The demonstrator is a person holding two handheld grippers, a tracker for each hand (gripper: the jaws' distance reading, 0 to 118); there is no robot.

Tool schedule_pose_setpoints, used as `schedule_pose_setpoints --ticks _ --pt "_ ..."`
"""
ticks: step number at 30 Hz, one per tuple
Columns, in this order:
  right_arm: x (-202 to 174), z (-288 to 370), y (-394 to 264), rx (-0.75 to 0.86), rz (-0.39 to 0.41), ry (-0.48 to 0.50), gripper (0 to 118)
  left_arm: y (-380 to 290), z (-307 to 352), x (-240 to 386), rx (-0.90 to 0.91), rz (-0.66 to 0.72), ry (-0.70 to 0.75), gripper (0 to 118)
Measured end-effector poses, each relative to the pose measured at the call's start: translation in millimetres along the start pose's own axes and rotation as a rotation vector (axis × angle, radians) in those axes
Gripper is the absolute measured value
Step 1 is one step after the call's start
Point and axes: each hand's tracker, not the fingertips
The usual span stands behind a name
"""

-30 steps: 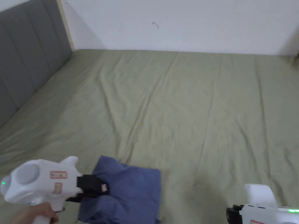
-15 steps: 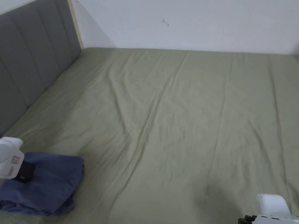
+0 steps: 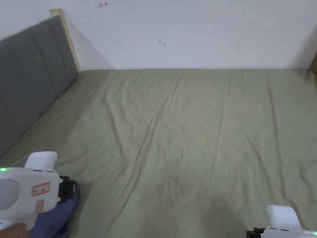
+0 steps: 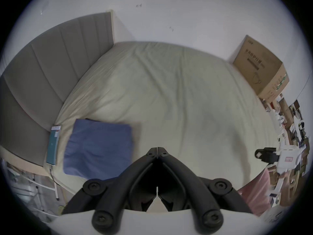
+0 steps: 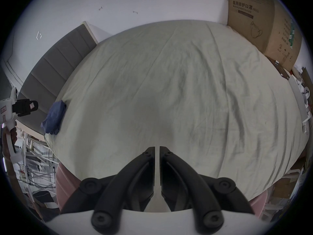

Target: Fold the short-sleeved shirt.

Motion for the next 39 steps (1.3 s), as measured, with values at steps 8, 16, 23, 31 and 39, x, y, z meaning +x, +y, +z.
schedule_pose_setpoints --ticks 8,16,23,31,39 --pt "-5.0 51.8 14.1 0.24 0.014 -0.055 6 -19.8 38.9 110.0 0.229 -0.104 0.046 0" --pt "-38.4 127.9 33.1 0.656 0.088 -0.216 6 -30.3 90.1 166.6 0.515 -0.092 0.029 0" --pt "-56.9 172.5 34.5 0.851 0.11 -0.251 6 -34.5 118.9 198.7 0.718 -0.144 0.131 0" --pt "-57.4 171.1 34.9 0.873 0.129 -0.251 6 -34.3 115.1 210.4 0.726 -0.177 0.147 0" --pt "-54.5 175.2 36.2 0.892 0.132 -0.24 7 -37.4 114.5 213.2 0.758 -0.15 0.154 3"
